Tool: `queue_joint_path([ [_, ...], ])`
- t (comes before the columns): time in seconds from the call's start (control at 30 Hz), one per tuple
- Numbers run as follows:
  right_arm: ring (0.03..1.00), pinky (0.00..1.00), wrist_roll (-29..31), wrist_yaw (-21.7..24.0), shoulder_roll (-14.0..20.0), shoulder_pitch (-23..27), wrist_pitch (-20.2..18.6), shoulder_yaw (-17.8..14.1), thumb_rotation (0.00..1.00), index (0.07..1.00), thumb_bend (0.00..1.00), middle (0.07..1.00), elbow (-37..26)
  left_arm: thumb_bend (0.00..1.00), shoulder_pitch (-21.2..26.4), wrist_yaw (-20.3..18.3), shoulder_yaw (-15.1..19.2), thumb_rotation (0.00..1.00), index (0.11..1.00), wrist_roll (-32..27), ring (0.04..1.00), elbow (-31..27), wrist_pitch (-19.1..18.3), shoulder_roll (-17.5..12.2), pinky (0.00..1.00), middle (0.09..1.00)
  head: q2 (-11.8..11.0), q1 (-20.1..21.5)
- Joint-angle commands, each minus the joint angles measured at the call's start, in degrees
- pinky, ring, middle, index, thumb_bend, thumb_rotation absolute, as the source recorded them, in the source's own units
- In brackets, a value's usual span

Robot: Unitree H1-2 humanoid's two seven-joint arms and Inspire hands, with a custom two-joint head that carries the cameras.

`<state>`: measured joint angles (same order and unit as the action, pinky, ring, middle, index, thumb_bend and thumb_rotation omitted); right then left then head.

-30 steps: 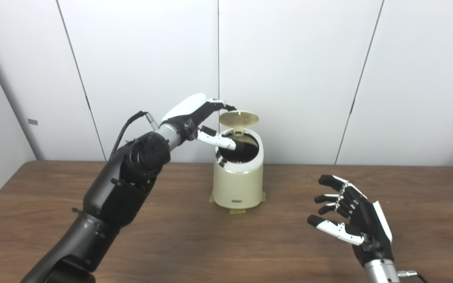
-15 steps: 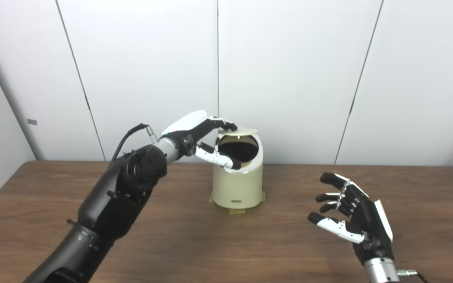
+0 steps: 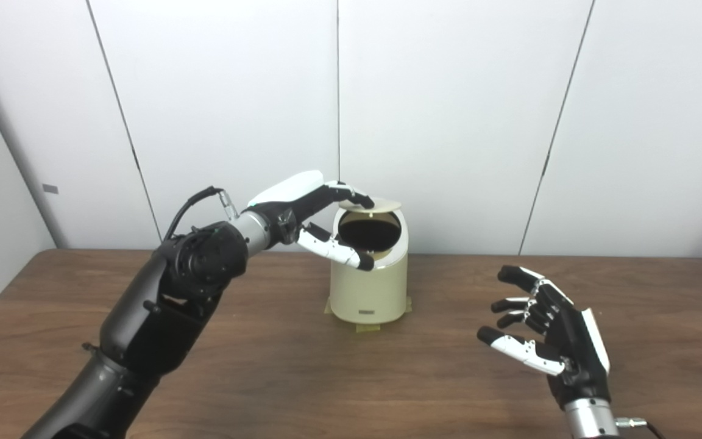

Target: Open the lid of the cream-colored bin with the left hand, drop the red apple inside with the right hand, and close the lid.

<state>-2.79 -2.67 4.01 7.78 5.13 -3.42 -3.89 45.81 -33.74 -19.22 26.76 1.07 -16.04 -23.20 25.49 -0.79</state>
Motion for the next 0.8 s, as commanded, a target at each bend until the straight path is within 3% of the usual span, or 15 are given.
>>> queue_joint_path([
  [0.0,0.553,0.42,0.14,-0.07,-0.22,2.55,1.46,0.14,0.23,0.707,0.77,0.753,-2.39,0.97,1.54,0.27,0.85,0.47,0.843,-0.48,1.000,-1.99,0.32,-0.89,1.00,0.893,0.17,0.09],
  [0.47,0.544,0.41,-1.18,-0.49,-0.87,2.66,0.77,0.21,0.24,0.706,0.80,0.754,-3.64,0.98,-0.49,1.63,-1.73,0.49,0.850,4.01,1.000,0.23,5.56,-1.42,1.00,0.873,1.02,0.85],
  [0.6,0.541,0.41,-0.96,-0.45,-1.02,2.60,0.66,0.18,0.23,0.704,0.79,0.754,-3.99,0.97,-1.21,2.72,-3.74,0.51,0.851,7.22,1.000,1.16,9.07,-1.79,1.00,0.851,1.26,1.00],
  [0.77,0.529,0.40,-1.71,-0.43,-0.90,2.51,0.69,0.37,0.23,0.705,0.78,0.753,-4.29,0.97,-2.52,6.72,-6.66,0.49,0.851,13.64,0.981,2.40,14.34,-1.75,1.00,0.832,1.61,1.14],
])
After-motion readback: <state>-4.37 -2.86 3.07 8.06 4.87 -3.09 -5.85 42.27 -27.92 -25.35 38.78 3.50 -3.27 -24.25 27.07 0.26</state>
